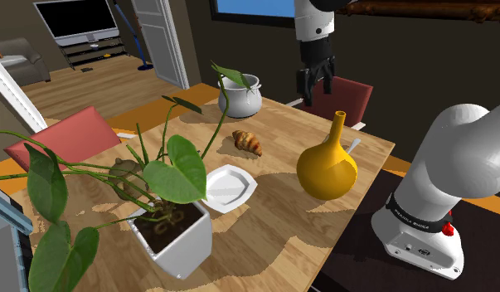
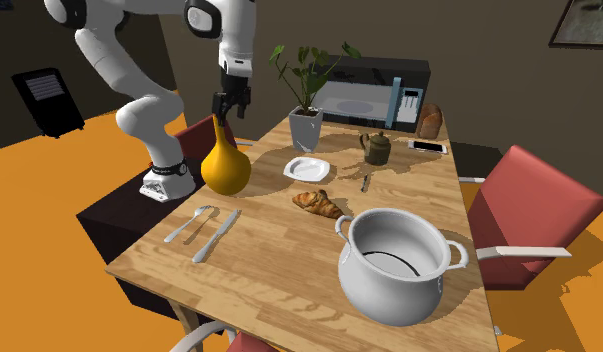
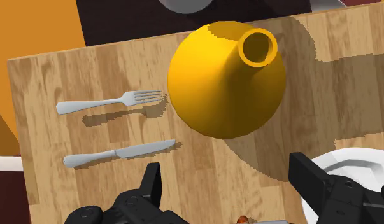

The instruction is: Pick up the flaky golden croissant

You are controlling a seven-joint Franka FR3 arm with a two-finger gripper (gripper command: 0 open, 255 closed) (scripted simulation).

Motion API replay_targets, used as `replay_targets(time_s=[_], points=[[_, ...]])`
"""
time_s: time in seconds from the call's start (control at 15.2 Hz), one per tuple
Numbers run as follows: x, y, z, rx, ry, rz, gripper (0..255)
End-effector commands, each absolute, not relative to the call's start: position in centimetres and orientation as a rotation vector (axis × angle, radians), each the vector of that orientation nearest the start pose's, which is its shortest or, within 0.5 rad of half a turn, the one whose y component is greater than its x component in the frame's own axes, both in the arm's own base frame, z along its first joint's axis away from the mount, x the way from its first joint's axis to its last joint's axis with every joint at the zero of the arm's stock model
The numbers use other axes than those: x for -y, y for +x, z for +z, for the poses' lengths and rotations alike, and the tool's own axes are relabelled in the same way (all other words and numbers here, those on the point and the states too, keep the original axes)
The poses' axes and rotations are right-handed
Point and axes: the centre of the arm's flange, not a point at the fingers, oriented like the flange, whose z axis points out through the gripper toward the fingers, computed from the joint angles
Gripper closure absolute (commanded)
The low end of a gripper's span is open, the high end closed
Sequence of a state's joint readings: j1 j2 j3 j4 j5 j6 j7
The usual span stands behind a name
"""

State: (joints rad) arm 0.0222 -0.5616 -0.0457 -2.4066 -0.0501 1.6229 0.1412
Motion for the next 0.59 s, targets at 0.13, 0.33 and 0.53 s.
replay_targets(time_s=[0.13, 0.33, 0.53], points=[[1.3, 39.7, 46.1, -0.266, -3.142, 0.327, 0], [1.3, 42.7, 43.8, -0.292, -3.134, 0.313, 0], [1.4, 45.7, 41.5, -0.316, -3.126, 0.298, 0]])
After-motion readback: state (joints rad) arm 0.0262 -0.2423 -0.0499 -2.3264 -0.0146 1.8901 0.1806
